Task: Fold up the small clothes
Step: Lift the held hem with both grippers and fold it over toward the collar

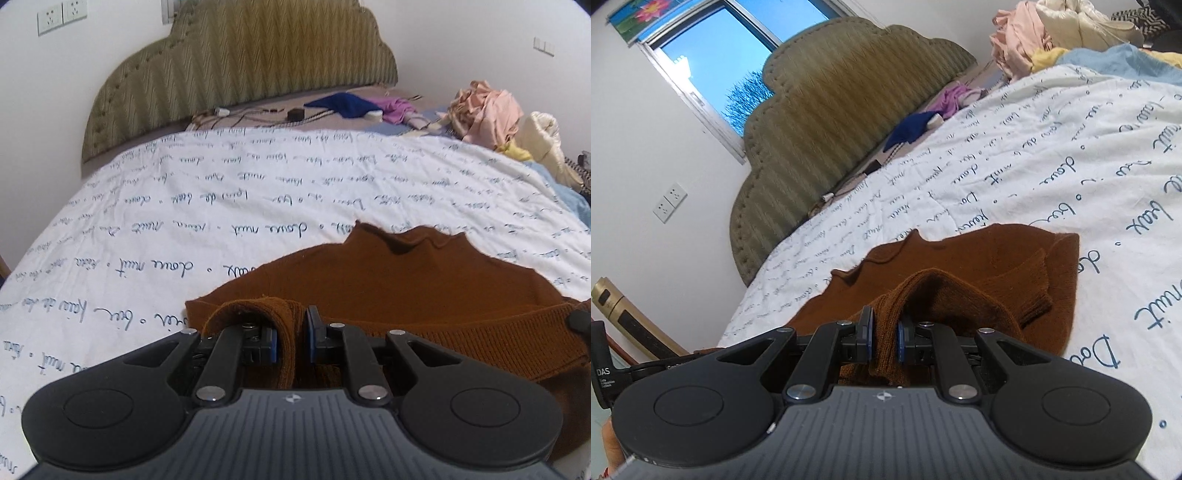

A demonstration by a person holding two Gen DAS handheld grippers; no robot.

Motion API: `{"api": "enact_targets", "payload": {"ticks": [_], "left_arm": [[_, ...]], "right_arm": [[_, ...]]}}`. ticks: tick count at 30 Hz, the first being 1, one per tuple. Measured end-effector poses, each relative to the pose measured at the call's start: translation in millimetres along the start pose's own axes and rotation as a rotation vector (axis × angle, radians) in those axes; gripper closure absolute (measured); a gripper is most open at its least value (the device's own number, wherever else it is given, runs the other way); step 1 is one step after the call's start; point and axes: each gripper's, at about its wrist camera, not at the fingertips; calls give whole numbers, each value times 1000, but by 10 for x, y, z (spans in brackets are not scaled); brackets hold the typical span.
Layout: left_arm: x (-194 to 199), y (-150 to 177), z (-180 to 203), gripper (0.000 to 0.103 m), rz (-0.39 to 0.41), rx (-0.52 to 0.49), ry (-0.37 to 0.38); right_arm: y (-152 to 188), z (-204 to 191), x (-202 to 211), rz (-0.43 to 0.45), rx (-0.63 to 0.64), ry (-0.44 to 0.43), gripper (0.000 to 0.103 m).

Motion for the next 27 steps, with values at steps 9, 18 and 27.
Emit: {"api": "enact_targets", "payload": {"ticks": [9,18,27], "left_arm": [[-365,-1,20,89,-62,7,-21],[-590,-6,-1,87,-111,20,-23],[-734,-123,-206,83,-202,167,56]], "right_arm": [[-59,74,-245,-36,2,23,86],[-42,213,-436,-96,-45,17,85],[-102,340,-532,-129,-124,-27,75]]}}
Point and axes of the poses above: each gripper's, at about its wrist camera, not at the fingertips, and x roughly against the way its jaws point, z to its right, y to its underside, and after that the axes turned 8 degrees about x, right-handed
